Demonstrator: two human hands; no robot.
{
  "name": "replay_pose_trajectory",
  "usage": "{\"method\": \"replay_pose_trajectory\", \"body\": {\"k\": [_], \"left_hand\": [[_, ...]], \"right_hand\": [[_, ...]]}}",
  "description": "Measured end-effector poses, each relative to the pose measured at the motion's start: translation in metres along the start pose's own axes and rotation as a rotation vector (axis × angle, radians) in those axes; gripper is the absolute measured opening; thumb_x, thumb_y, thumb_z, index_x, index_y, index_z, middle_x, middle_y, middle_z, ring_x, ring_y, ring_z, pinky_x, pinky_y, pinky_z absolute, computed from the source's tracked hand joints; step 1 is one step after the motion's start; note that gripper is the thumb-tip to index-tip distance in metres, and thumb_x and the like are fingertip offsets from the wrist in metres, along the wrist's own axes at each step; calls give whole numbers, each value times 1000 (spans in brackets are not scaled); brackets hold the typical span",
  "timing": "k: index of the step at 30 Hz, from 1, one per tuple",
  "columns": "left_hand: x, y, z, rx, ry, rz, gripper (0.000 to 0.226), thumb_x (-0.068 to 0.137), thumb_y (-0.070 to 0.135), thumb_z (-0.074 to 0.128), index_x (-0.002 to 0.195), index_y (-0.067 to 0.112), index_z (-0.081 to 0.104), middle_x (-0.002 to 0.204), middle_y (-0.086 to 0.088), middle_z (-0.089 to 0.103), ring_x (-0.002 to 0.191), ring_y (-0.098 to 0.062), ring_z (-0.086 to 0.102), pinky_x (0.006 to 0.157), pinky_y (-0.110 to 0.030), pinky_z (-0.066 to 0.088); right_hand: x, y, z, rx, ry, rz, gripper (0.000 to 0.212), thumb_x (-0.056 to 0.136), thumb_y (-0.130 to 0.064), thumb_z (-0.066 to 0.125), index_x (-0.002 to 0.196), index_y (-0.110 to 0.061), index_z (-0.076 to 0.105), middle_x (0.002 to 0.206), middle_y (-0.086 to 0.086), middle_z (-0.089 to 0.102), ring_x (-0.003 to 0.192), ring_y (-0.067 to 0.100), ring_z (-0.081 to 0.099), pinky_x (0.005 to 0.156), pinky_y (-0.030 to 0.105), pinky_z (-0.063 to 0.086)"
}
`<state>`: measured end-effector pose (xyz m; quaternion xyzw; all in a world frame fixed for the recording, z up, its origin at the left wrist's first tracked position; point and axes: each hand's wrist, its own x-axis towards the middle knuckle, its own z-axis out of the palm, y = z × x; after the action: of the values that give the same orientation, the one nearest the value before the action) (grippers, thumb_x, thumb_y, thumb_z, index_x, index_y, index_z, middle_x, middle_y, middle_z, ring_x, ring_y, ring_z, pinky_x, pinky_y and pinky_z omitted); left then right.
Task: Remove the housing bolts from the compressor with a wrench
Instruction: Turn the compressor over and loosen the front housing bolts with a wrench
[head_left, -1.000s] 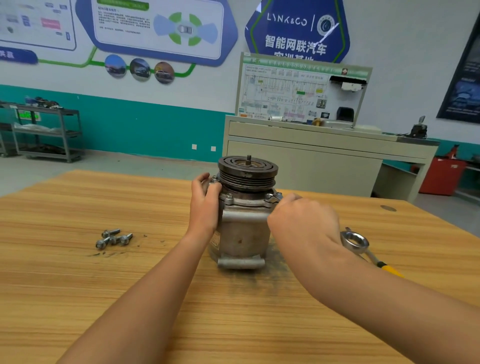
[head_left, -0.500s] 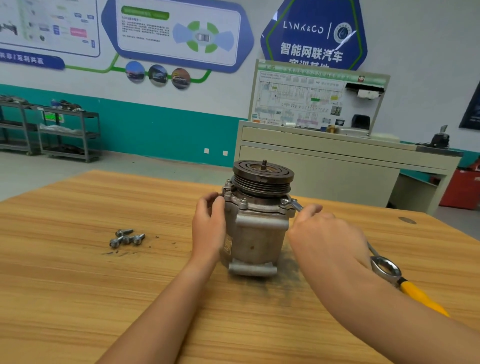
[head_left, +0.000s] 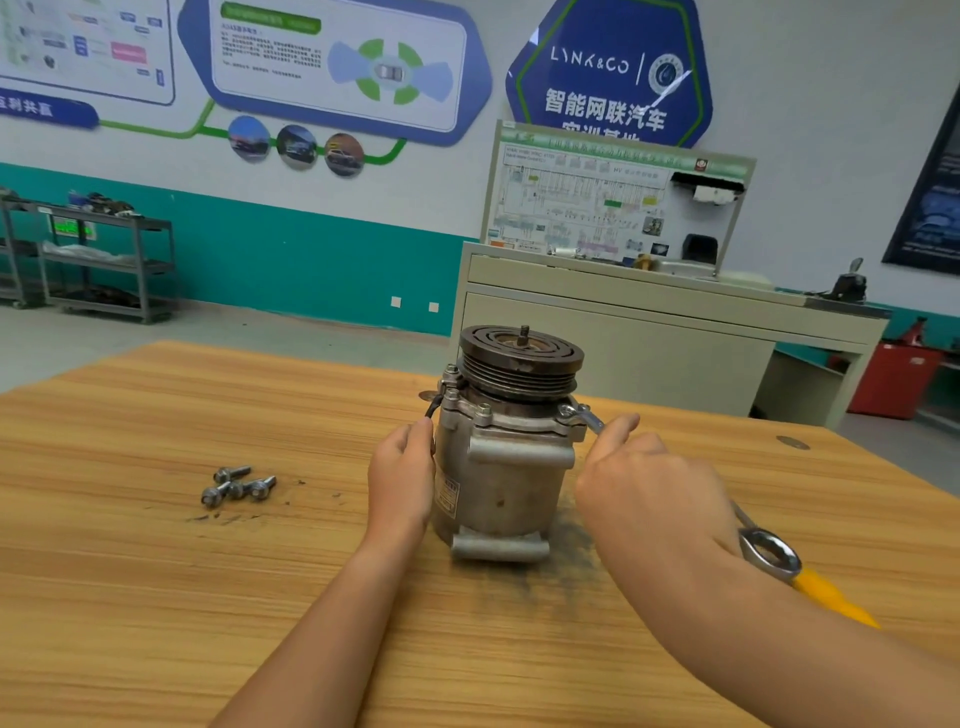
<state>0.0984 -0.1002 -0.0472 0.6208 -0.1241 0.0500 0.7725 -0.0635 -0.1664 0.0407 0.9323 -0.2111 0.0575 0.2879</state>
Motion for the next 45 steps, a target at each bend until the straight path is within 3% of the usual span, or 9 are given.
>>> {"method": "replay_pose_trajectory", "body": {"k": [12,16,22,27,32,35,37,40,45], "left_hand": [[-6,1,2,23,23,54,40,97,21,43,58,19,33,57,1,32,57,-15,28,56,-34,23],[-4,-4,3,29,4,57,39,97,23,42,60,18,35,59,0,33,58,-16,29,55,-34,24],[-2,-8,3,25,-3,74,38,99,23,40,61,18,34,60,-2,33,60,-17,29,59,-33,24],[-6,-9,4,105,25,153,39,99,23,38,61,17,34,61,-1,35,60,-15,31,57,-34,26],[-5,-13,3,152,52,232,42,100,20,38,59,18,32,58,3,34,50,-5,29,48,-20,26],[-4,-15,3,163,57,260,41,100,19,38,59,18,33,58,3,34,47,0,32,46,-17,27],[-3,-16,3,162,56,259,41,100,19,38,59,17,33,58,3,34,47,1,32,46,-16,27],[-2,-17,5,158,58,262,41,100,18,38,59,17,34,58,3,34,47,2,32,47,-16,27],[-1,-16,4,152,47,252,41,100,20,38,59,18,36,59,2,36,51,-3,32,47,-15,28]], "right_hand": [[-5,15,-8,-117,-31,-91,61,90,10,33,140,13,-1,113,17,52,89,25,59,41,28,24],[0,25,-14,-178,-1,-115,63,89,7,40,143,8,8,65,5,33,50,18,33,39,27,20],[6,49,-3,-210,106,-49,32,91,-4,43,122,-10,38,58,-3,27,44,15,23,42,26,17],[57,62,15,-102,216,-16,18,88,0,47,99,-14,48,55,-3,33,53,20,38,78,34,35],[100,57,48,-19,381,-132,34,90,3,39,121,-8,47,108,9,63,103,24,56,113,39,9],[100,57,50,115,460,-115,36,92,1,41,127,-6,47,114,12,63,104,25,57,109,42,24],[87,62,46,454,596,-18,30,95,-3,43,124,-4,51,91,16,67,78,28,61,85,45,46],[49,68,32,956,558,78,29,98,-21,38,124,-15,47,73,5,63,64,20,60,63,40,51],[-5,73,16,565,313,-55,31,92,-37,30,115,-27,48,53,-8,44,44,11,43,40,28,25]]}}
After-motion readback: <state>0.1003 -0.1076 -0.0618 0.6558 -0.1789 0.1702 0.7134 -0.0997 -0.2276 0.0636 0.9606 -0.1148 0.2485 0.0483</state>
